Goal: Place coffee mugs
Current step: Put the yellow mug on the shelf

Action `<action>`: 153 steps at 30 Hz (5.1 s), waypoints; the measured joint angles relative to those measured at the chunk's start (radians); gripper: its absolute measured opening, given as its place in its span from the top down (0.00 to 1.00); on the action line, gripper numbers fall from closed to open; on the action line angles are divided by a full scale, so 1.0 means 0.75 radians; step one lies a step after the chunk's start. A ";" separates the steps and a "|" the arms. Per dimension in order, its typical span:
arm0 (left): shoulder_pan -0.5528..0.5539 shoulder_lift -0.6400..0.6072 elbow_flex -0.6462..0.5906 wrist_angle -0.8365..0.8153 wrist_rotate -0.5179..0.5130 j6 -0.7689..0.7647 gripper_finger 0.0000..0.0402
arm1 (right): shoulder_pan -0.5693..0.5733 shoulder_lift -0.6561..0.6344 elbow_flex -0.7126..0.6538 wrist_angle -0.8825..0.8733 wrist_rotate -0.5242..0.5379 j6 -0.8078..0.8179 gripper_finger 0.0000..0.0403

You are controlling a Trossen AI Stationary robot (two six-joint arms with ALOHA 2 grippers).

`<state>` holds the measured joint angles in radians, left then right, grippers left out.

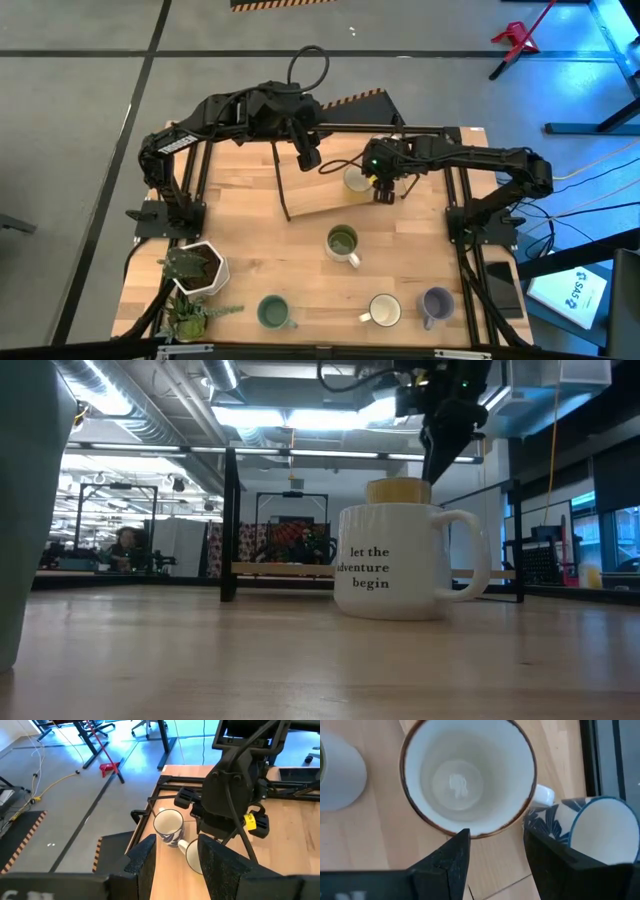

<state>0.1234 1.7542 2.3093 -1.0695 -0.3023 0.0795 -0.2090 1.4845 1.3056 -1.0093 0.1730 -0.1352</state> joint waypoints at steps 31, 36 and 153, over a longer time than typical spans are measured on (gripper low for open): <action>0.001 0.000 0.000 -0.026 0.000 0.000 0.65 | -0.156 0.060 0.011 0.287 0.067 -0.303 0.57; 0.001 0.001 0.000 -0.031 0.009 0.000 0.65 | -0.158 0.055 0.052 0.292 -0.046 -0.447 0.57; 0.019 -0.038 -0.001 -0.084 0.027 0.012 0.65 | -0.158 -0.044 -0.227 0.526 -0.061 -0.733 1.00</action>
<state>0.1374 1.7256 2.3089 -1.1323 -0.2821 0.0884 -0.3279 1.4512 1.1356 -0.6147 0.1272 -0.6850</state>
